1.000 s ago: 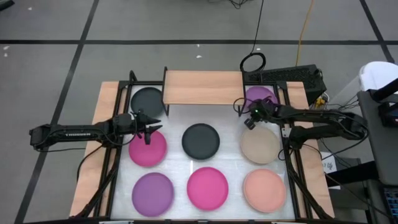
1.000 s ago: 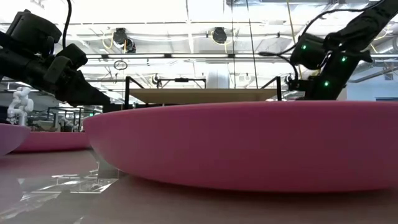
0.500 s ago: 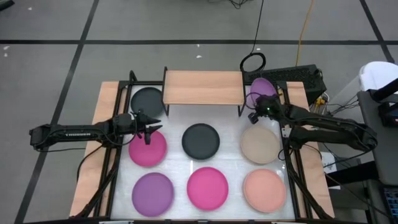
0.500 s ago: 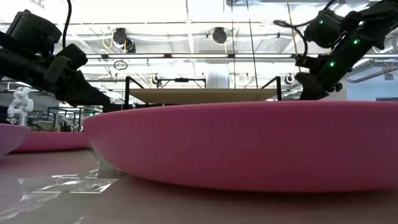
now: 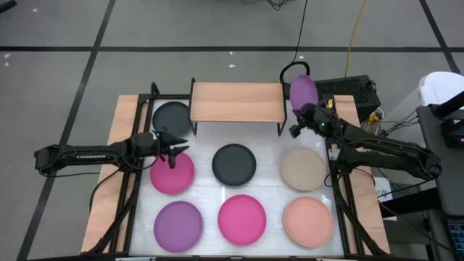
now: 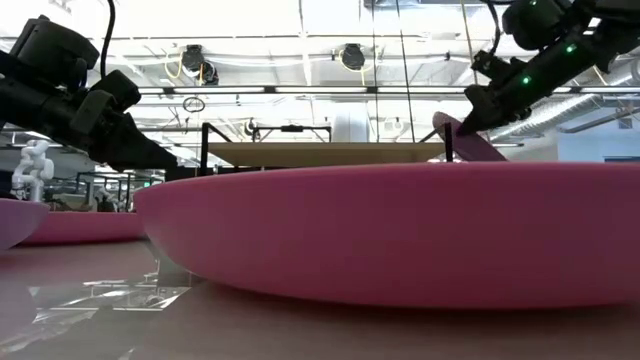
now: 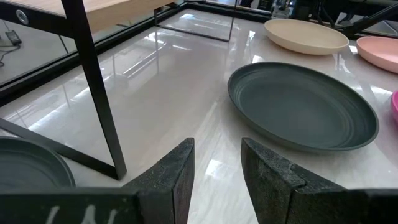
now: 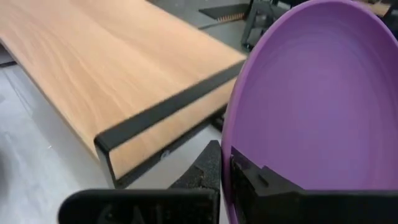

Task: Place and stack plates onto a shelf
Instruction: Put the top violet plate on the shelf, then stack the top black plate on top of the violet plate on the shelf

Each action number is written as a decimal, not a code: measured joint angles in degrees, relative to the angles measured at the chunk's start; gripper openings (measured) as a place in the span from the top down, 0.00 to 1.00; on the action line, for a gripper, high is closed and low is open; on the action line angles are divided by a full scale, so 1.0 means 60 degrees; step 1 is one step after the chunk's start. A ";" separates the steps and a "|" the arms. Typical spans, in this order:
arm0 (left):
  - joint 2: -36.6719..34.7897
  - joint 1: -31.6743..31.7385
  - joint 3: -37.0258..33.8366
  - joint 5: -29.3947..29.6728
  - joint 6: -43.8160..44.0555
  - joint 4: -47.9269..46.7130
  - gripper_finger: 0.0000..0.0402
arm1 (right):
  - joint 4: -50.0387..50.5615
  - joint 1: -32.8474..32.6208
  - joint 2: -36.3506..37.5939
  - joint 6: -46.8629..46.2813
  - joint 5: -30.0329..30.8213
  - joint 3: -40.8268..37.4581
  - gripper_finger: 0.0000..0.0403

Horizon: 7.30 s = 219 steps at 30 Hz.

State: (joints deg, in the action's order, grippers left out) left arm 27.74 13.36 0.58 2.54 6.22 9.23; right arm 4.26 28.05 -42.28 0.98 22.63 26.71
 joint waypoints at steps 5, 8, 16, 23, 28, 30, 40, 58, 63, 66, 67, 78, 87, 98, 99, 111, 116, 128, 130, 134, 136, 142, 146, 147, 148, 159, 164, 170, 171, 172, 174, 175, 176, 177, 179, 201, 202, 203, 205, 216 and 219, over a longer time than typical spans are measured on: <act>0.0001 -0.0003 0.0003 0.0001 0.0004 0.0001 0.66 | 0.0007 0.0000 0.0000 0.0632 0.0025 0.0501 1.00; -0.0003 0.0001 -0.0001 -0.0001 0.0000 0.0000 0.66 | 0.0096 -0.0007 0.0000 0.1019 0.0237 0.0909 1.00; -0.0001 0.0001 0.0003 -0.0001 0.0000 0.0001 0.66 | -0.0616 -0.0189 -0.0510 0.1823 -0.1863 0.1808 1.00; -0.0003 0.0001 -0.0001 0.0001 0.0000 -0.0002 0.66 | -0.0991 -0.0951 -0.2208 0.2597 -0.2856 0.2661 1.00; -0.0003 0.0001 0.0001 0.0001 0.0000 -0.0001 0.66 | -0.0418 -0.1429 -0.3560 0.3392 -0.2827 0.3412 1.00; -0.0002 -0.0002 -0.0001 -0.0002 0.0001 -0.0002 0.66 | -0.0320 -0.1562 -0.4028 0.3613 -0.2827 0.3549 1.00; -0.0003 0.0001 0.0003 0.0001 0.0000 -0.0002 0.66 | -0.0268 -0.1727 -0.5288 0.3943 -0.2403 0.3601 1.00; -0.0003 -0.0003 0.0003 -0.0003 0.0000 -0.0002 0.66 | -0.0316 -0.1974 -0.5391 0.3922 -0.2289 0.3583 0.99; -0.0003 -0.0003 0.0000 0.0000 0.0002 0.0000 0.66 | -0.0543 -0.2071 -0.5391 0.4087 -0.2308 0.3575 0.96; -0.0003 -0.0003 -0.0001 -0.0003 0.0000 0.0001 0.66 | -0.0600 -0.2073 -0.5391 0.4119 -0.2305 0.3575 0.93; 0.0001 0.0001 -0.0001 0.0001 0.0000 -0.0001 0.66 | -0.0600 -0.2073 -0.5391 0.4128 -0.2302 0.3575 0.92; 0.0001 0.0000 0.0002 0.0001 0.0001 -0.0002 0.66 | -0.1054 -0.2069 -0.5319 0.4218 -0.2295 0.3575 0.83; -0.0001 -0.0001 -0.0001 0.0001 0.0000 0.0000 0.66 | -0.1062 -0.2365 -0.4043 0.4226 -0.2291 0.3575 0.76; 0.0000 0.0001 -0.0001 0.0001 0.0000 -0.0002 0.66 | -0.0188 -0.3501 -0.1203 0.2895 -0.2568 0.2939 0.77; -0.0003 0.0001 -0.0001 0.0001 0.0000 -0.0002 0.66 | -0.0128 -0.3594 -0.0931 0.2719 -0.2565 0.2774 0.77; 0.0001 -0.0001 -0.0001 0.0001 0.0000 -0.0002 0.66 | -0.1120 -0.4501 0.1433 0.1415 -0.2543 0.0428 0.77; -0.0003 0.0001 -0.0001 -0.0003 0.0000 -0.0002 0.66 | -0.1234 -0.4651 0.1646 0.1452 -0.2543 0.0242 0.77; 0.0000 -0.0001 0.0001 0.0002 -0.1454 -0.0001 0.66 | -0.1256 -0.4663 0.1647 0.1784 -0.2532 0.0239 0.77; -0.0003 -0.0003 -0.0001 0.0001 -0.1443 -0.0002 0.66 | -0.1259 -0.4663 0.1647 0.1865 -0.2534 0.0239 0.77; 0.0001 -0.0002 0.0000 0.0001 -0.1447 0.0049 0.66 | -0.1316 -0.4663 0.1647 0.2130 -0.2532 0.0239 0.77; -0.0003 -0.0002 -0.0001 0.0004 -0.1450 0.0319 0.66 | -0.1321 -0.4663 0.1647 0.2203 -0.2532 0.0239 0.77; 0.0000 -0.0003 -0.0001 0.0004 -0.1332 0.1151 0.66 | -0.1350 -0.4659 0.1647 0.2308 -0.2528 0.0239 0.77; -0.0001 0.0000 0.0001 0.0007 -0.1060 0.1304 0.66 | -0.1368 -0.4659 0.1647 0.2294 -0.2528 0.0239 0.77; -0.0001 -0.0003 0.0002 0.0004 -0.0877 0.1310 0.66 | -0.1367 -0.4659 0.1644 0.2292 -0.2528 0.0239 0.77; 0.0001 0.0001 -0.0001 0.0004 -0.0656 0.1336 0.66 | -0.1368 -0.4659 0.1639 0.2282 -0.2528 0.0239 0.77; 0.0001 -0.0003 -0.0001 0.0002 -0.0001 0.2015 0.66 | -0.1350 -0.4659 0.1643 0.2202 -0.2528 0.0239 0.77; -0.0003 0.0001 0.0102 0.0077 -0.0178 0.2229 0.66 | -0.1328 -0.4659 0.1643 0.2202 -0.2528 0.0239 0.77; -0.0001 0.0001 0.1272 0.0378 -0.1232 0.0755 0.66 | -0.1310 -0.4659 0.1647 0.2204 -0.2528 0.0239 0.77; -0.0002 0.0001 0.1533 0.0502 -0.1344 0.0263 0.66 | -0.1310 -0.4659 0.1646 0.2209 -0.2528 0.0239 0.77; 0.0001 0.0001 0.1826 0.0637 -0.1491 -0.0290 0.66 | -0.1310 -0.4659 0.1647 0.2212 -0.2528 0.0239 0.77; 0.0050 0.0001 0.2380 0.0929 -0.1721 -0.1340 0.66 | -0.1306 -0.4659 0.1647 0.2206 -0.2528 0.0239 0.77; 0.0055 0.0000 0.2648 0.1110 -0.1770 -0.1831 0.66 | -0.1301 -0.4659 0.1647 0.2206 -0.2528 0.0239 0.77; 0.0065 0.0001 0.2880 0.1296 -0.1777 -0.2286 0.66 | -0.1279 -0.4659 0.1647 0.2210 -0.2528 0.0239 0.77; 0.0066 0.0001 0.3078 0.1492 -0.1781 -0.2707 0.66 | -0.1257 -0.4659 0.1647 0.2213 -0.2528 0.0239 0.77; 0.0063 0.0000 0.3415 0.1890 -0.1747 -0.3344 0.66 | -0.1251 -0.4659 0.1646 0.2208 -0.2528 0.0239 0.77; 0.2055 0.0020 0.3682 0.2857 0.0304 -0.5614 0.66 | -0.1244 -0.4656 0.1643 0.2206 -0.2499 0.0241 0.77; 0.2257 0.0029 0.3682 0.2857 0.0302 -0.5607 0.66 | -0.1244 -0.4656 0.1643 0.2206 -0.2498 0.0239 0.77; 0.2440 0.0044 0.3682 0.2857 0.0299 -0.5580 0.66 | -0.1244 -0.4656 0.1643 0.2206 -0.2495 0.0242 0.77; 0.2778 0.0132 0.3682 0.2855 0.0273 -0.5564 0.66 | -0.1244 -0.4656 0.1643 0.2213 -0.2495 0.0242 0.77; 0.4152 0.1199 0.3682 0.2852 0.0270 -0.5521 0.66 | -0.1246 -0.4652 0.1643 0.2271 -0.2492 0.0242 0.77; 0.4480 0.1381 0.3682 0.2788 0.0197 -0.5525 0.66 | -0.1244 -0.4652 0.1643 0.2275 -0.2492 0.0242 0.77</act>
State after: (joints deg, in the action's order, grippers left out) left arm 54.63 21.65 22.68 19.27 7.40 -23.92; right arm -3.20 0.14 -32.42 14.63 7.68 28.16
